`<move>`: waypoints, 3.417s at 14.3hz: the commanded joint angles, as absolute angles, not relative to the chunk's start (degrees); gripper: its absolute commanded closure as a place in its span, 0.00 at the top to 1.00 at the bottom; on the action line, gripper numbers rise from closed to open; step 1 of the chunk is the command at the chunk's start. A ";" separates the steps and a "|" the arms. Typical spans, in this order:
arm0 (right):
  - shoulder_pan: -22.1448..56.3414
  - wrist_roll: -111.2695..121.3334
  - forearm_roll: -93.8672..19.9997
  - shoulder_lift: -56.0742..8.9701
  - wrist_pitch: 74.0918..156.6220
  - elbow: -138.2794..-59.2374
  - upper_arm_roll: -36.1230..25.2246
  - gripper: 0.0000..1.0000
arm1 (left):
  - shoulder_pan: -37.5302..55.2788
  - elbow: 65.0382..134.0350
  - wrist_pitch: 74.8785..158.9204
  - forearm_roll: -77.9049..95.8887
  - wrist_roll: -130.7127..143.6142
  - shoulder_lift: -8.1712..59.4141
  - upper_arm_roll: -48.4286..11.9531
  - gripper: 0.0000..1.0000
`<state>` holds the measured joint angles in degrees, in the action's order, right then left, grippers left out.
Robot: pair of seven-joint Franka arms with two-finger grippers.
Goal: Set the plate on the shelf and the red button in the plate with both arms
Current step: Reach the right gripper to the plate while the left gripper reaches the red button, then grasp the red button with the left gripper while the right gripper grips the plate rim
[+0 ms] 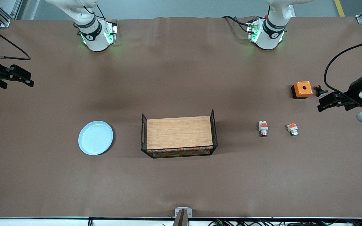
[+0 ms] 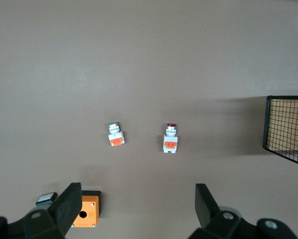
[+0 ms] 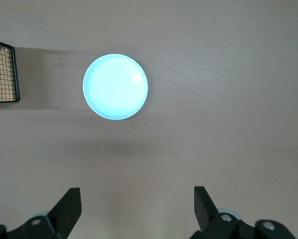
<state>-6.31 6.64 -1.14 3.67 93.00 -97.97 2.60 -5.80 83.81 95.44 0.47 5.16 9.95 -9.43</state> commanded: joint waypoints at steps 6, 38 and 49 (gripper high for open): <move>-6.68 6.59 -1.05 0.72 92.81 -96.77 3.08 1.00 | -6.06 84.73 94.66 1.05 4.66 10.02 -9.40 1.00; -3.78 -5.98 -5.01 -36.03 132.01 -97.56 3.25 1.00 | 0.18 115.49 138.16 -2.46 12.48 27.77 -9.76 1.00; -3.16 0.60 -3.87 -38.14 137.19 -99.58 3.25 0.93 | 0.44 114.26 139.04 -2.55 12.48 30.59 -9.67 0.43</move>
<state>-2.60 -2.58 -4.32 -37.36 135.86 -99.53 3.10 0.16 114.80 138.38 -1.33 12.31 30.27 -9.94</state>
